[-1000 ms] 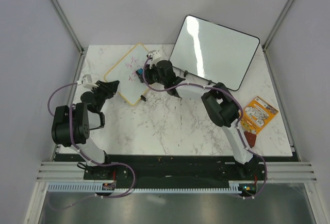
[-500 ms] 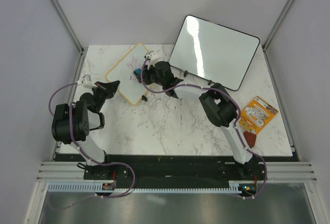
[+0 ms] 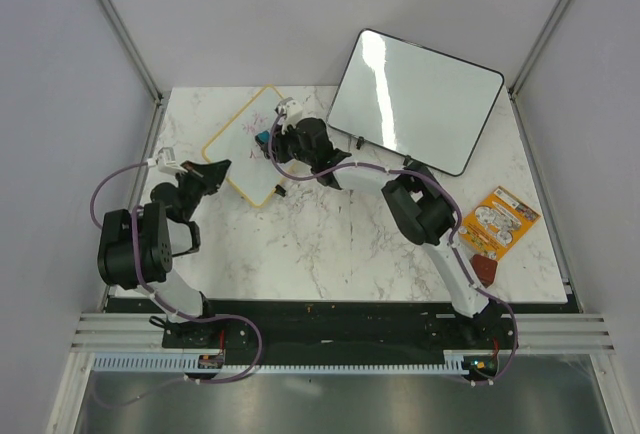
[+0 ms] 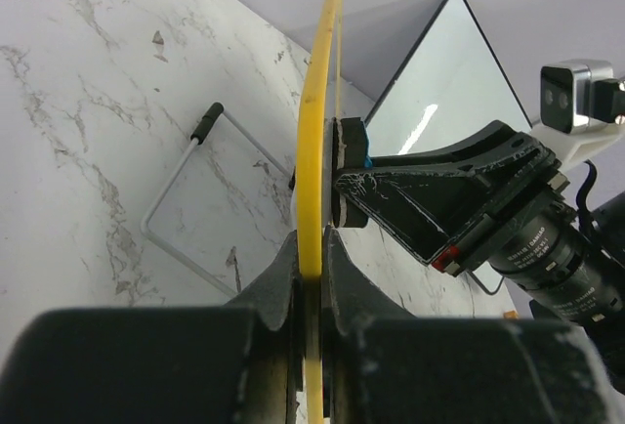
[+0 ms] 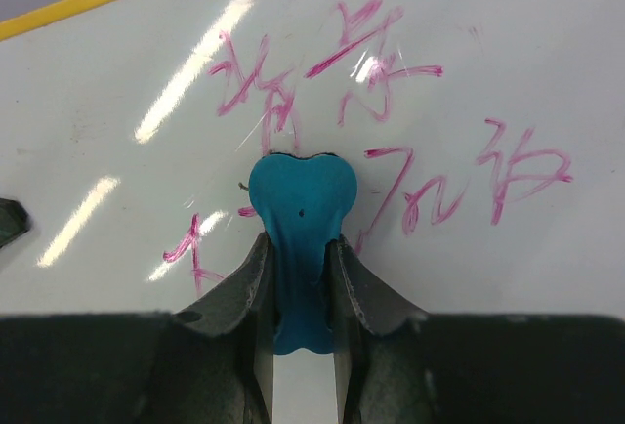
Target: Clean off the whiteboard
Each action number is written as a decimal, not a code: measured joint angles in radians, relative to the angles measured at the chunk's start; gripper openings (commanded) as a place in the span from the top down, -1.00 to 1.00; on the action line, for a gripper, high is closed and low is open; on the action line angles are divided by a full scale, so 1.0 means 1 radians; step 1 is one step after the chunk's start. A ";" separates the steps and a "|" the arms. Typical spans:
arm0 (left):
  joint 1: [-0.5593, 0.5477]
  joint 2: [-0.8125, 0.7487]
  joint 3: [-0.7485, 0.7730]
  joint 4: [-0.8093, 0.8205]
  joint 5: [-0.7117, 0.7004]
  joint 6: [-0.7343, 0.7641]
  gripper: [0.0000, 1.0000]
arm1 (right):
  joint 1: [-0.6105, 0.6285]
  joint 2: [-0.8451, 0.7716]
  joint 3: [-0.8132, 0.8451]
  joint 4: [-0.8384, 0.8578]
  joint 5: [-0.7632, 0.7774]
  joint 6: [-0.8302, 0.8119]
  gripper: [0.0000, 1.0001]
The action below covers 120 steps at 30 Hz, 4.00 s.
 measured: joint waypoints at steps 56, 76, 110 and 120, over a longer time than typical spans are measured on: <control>-0.021 -0.001 0.037 -0.111 -0.029 0.004 0.97 | 0.090 0.086 0.235 -0.219 0.242 0.198 1.00; -0.023 0.000 0.021 -0.084 -0.027 0.005 0.97 | 0.063 0.016 0.084 -0.239 0.297 0.355 1.00; -0.019 0.014 0.009 -0.047 -0.019 0.006 0.96 | 0.053 0.015 0.121 -0.373 0.391 0.341 1.00; -0.027 0.014 0.009 -0.025 -0.014 0.022 0.96 | -0.019 0.096 0.256 -0.488 0.431 0.253 1.00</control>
